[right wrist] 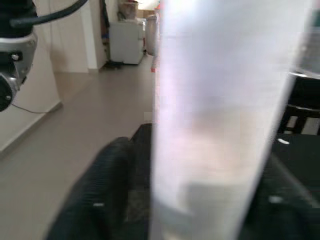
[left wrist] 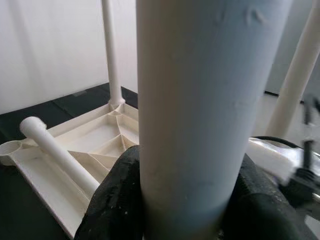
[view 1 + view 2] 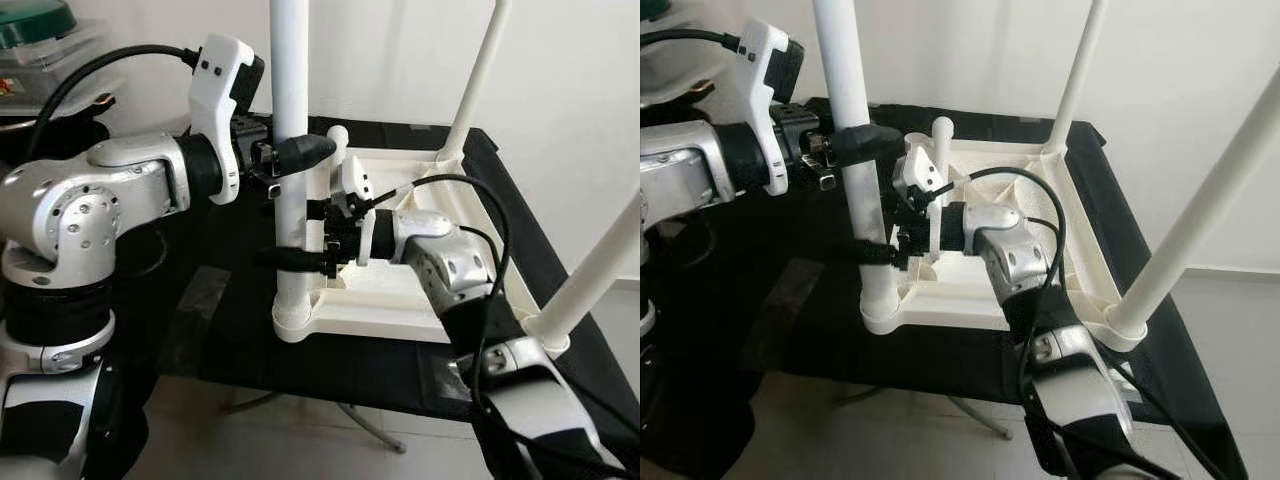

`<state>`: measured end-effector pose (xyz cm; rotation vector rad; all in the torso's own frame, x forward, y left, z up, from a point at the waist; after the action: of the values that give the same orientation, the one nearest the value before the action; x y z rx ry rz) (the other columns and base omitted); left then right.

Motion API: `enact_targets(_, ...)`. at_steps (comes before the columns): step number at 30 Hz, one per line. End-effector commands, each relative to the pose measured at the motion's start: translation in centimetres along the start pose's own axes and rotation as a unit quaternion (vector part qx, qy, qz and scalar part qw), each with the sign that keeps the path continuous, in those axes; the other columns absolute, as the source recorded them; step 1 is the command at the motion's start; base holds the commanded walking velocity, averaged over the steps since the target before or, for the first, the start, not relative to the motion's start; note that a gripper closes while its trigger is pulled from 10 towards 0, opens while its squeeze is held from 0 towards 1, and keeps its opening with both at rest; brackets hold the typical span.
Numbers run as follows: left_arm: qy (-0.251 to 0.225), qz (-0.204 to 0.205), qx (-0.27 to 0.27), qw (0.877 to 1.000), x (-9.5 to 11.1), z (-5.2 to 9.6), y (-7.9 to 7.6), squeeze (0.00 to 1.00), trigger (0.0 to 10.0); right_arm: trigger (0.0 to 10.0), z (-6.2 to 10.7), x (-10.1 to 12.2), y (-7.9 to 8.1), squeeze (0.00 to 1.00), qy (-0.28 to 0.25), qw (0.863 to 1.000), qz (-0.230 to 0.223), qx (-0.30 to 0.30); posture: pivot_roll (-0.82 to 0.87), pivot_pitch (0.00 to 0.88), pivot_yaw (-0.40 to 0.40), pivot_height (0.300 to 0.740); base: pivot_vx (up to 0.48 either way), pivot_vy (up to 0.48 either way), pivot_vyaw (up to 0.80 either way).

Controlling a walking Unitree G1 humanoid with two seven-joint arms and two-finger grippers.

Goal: Building children table

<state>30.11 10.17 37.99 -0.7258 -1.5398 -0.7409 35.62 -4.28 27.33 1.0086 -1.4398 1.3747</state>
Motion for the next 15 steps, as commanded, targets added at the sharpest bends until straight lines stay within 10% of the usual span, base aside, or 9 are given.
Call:
enact_targets(1, -0.024, 0.000, 0.003, 1.000, 0.55, 0.69, 0.38, 0.00, 0.0, 0.0, -1.10, 0.38, 0.84, 0.00, -0.013, 0.998, 0.009, 0.054, 0.08, 0.085, -0.055, 0.740, 0.000, 0.000, 0.00)
enact_targets(12, -0.017, 0.006, 0.008, 1.000, 0.01, 0.47, 0.91, 0.00, 0.0, 0.0, -0.88, 0.17, 0.49, 0.00, -0.024, 0.997, 0.009, 0.075, 0.08, 0.088, -0.053, 0.740, 0.000, 0.000, 0.00)
enact_targets(13, -0.018, 0.006, 0.012, 1.000, -0.10, 0.31, 1.07, 1.00, 10.0, 0.0, -0.82, 0.07, 0.28, 0.00, -0.024, 0.998, 0.011, 0.061, 0.07, 0.087, -0.052, 0.740, 0.000, 0.000, 0.00)
enact_targets(15, -0.018, 0.006, 0.010, 1.000, -0.20, 0.15, 1.09, 1.00, 10.0, 0.0, -0.77, -0.07, 0.06, 0.00, -0.022, 0.999, 0.014, 0.042, 0.07, 0.087, -0.054, 0.740, 0.000, 0.000, 0.00)
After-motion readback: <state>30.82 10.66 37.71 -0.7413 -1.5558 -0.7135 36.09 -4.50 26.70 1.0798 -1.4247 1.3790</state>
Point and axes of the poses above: a point about 5 cm out from each wrist's last joint towards the gripper, its own z axis pointing back from the gripper into the wrist, its own x axis along the axis of the wrist's last joint, y = z × x, the point moved 2 cm from there along -z, pointing out of the wrist towards the gripper, and after that the axes turned 4 degrees about z, right-handed, at the moved point
